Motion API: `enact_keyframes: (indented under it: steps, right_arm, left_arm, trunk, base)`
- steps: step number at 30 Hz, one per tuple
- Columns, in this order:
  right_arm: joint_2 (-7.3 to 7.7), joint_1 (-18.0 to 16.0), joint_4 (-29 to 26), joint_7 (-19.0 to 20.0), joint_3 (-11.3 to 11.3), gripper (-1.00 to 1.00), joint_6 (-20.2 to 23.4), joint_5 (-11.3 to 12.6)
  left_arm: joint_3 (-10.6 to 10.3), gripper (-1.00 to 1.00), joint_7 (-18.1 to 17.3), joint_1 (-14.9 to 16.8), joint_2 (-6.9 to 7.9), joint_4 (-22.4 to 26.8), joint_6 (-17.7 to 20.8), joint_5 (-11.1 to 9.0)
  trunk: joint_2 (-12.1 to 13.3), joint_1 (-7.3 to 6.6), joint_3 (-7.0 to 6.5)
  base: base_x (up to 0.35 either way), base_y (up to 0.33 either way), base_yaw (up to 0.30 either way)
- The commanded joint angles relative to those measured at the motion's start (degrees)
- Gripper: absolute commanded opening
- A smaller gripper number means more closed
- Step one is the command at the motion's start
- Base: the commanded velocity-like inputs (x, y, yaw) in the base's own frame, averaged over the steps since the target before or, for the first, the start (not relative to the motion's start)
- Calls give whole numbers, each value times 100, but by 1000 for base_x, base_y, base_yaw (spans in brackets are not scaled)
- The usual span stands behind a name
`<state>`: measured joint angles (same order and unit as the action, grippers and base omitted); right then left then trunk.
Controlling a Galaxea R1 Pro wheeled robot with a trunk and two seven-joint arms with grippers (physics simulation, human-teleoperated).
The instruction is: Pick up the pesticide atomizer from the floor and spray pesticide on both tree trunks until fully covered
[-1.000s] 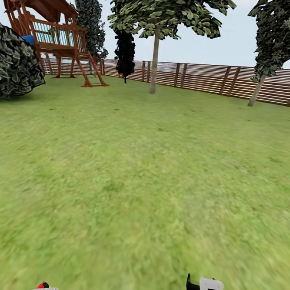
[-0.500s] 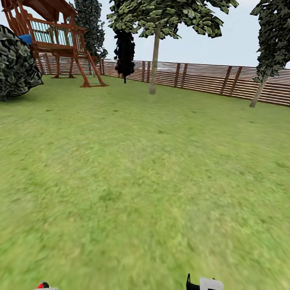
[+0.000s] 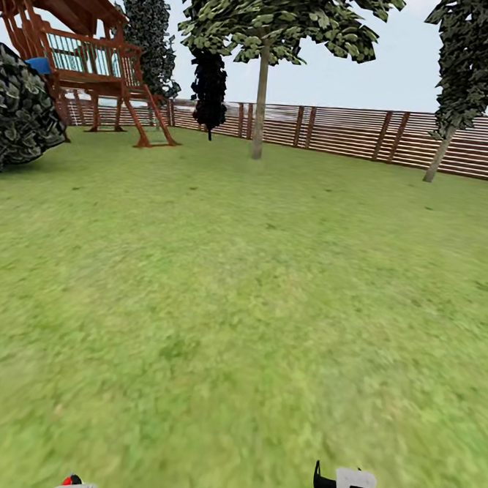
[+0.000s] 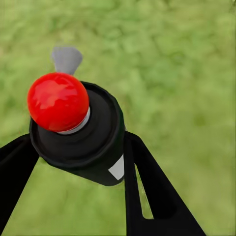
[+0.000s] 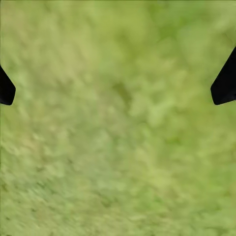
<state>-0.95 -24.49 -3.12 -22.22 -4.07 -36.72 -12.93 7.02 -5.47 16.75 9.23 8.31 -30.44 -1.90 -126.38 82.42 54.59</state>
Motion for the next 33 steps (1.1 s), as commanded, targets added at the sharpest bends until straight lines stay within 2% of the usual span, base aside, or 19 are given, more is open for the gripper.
enact_keyframes:
  steps: [1,33]
  right_arm:
    - [-2,-4,4,-28,-41,100,-11,-60]
    - [-3,-4,4,-28,-41,100,-11,-60]
  left_arm:
    - [43,-100,-59,4,-1,-5,-12,-21]
    - [41,-100,-59,4,-8,-5,-13,-21]
  trunk:
    - [-2,3,5]
    - [-2,3,5]
  base:
    - [338,0,0]
    - [338,0,0]
